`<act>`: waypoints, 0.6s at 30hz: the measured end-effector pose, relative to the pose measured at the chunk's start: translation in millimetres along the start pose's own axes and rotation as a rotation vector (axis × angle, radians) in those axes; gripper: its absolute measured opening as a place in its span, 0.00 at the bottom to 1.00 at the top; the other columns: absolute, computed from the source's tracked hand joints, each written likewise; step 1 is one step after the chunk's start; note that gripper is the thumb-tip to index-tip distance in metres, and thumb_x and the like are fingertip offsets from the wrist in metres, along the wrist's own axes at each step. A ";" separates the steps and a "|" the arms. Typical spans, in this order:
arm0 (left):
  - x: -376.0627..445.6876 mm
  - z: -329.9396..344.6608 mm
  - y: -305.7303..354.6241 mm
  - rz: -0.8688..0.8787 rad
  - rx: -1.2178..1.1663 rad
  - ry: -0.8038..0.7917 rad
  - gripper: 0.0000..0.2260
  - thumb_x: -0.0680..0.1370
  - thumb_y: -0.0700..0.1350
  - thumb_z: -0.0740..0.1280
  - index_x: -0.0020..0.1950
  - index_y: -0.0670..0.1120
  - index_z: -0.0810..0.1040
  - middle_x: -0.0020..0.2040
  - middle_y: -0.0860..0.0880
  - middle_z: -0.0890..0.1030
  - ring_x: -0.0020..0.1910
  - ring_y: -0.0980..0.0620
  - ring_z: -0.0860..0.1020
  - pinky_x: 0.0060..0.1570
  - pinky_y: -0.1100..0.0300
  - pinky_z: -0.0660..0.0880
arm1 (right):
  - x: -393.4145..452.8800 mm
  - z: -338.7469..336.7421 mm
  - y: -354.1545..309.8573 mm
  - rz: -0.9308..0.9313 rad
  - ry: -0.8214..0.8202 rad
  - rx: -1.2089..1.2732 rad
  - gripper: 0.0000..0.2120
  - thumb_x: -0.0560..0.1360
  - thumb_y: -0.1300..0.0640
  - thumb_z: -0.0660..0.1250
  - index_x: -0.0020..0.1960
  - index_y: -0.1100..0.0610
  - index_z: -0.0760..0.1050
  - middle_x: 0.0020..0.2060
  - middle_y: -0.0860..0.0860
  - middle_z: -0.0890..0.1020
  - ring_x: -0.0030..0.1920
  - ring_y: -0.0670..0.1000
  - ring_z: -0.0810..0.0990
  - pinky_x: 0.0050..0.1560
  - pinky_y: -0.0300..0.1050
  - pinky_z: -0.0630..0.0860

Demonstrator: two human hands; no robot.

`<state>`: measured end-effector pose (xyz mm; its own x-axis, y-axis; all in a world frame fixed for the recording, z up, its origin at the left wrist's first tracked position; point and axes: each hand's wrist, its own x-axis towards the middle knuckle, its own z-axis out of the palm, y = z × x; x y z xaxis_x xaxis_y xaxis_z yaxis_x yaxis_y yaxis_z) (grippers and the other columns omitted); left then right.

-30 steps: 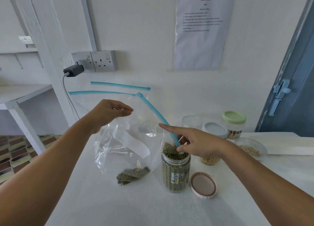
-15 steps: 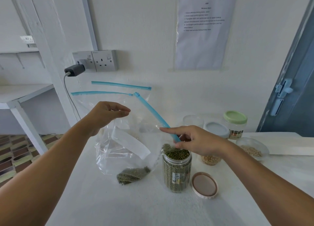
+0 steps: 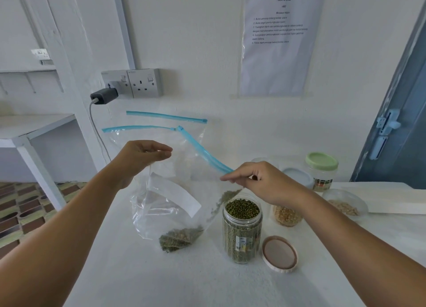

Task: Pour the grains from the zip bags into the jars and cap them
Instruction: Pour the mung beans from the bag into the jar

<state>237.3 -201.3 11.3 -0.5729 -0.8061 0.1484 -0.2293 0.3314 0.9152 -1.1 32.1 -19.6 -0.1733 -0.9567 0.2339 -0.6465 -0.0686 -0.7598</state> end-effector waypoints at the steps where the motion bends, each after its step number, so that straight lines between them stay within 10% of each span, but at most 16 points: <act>1: -1.4 -2.5 -1.5 0.000 -0.007 -0.001 0.05 0.77 0.42 0.76 0.50 0.51 0.89 0.50 0.52 0.88 0.58 0.45 0.82 0.69 0.46 0.75 | 2.1 0.2 -1.3 -0.005 0.014 0.011 0.14 0.82 0.59 0.69 0.57 0.42 0.87 0.50 0.40 0.86 0.55 0.41 0.82 0.58 0.36 0.75; 8: -8.5 -18.5 -15.6 -0.022 -0.068 0.032 0.06 0.76 0.41 0.76 0.49 0.52 0.90 0.51 0.53 0.88 0.59 0.47 0.81 0.67 0.48 0.76 | 12.3 1.0 -4.2 -0.027 0.017 0.007 0.11 0.79 0.60 0.73 0.56 0.46 0.87 0.47 0.38 0.85 0.50 0.40 0.82 0.52 0.31 0.73; 14: -9.0 -18.7 -17.9 -0.036 -0.076 0.027 0.08 0.76 0.41 0.76 0.45 0.55 0.90 0.50 0.56 0.87 0.60 0.48 0.80 0.66 0.49 0.75 | 11.7 2.0 -3.2 -0.027 -0.033 0.017 0.16 0.80 0.59 0.72 0.60 0.39 0.84 0.51 0.42 0.85 0.53 0.57 0.82 0.59 0.54 0.79; 18: -6.7 -18.4 -18.9 -0.026 -0.073 0.038 0.07 0.77 0.41 0.75 0.47 0.53 0.90 0.51 0.54 0.88 0.61 0.46 0.80 0.68 0.46 0.75 | 9.5 -2.1 -4.4 -0.039 -0.049 -0.032 0.19 0.80 0.63 0.71 0.62 0.41 0.84 0.52 0.42 0.86 0.51 0.53 0.82 0.58 0.50 0.79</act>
<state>259.9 -211.2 -0.1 -0.5371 -0.8323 0.1371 -0.1847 0.2746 0.9436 -1.4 23.9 -12.8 -0.1113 -0.9663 0.2321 -0.6758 -0.0977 -0.7306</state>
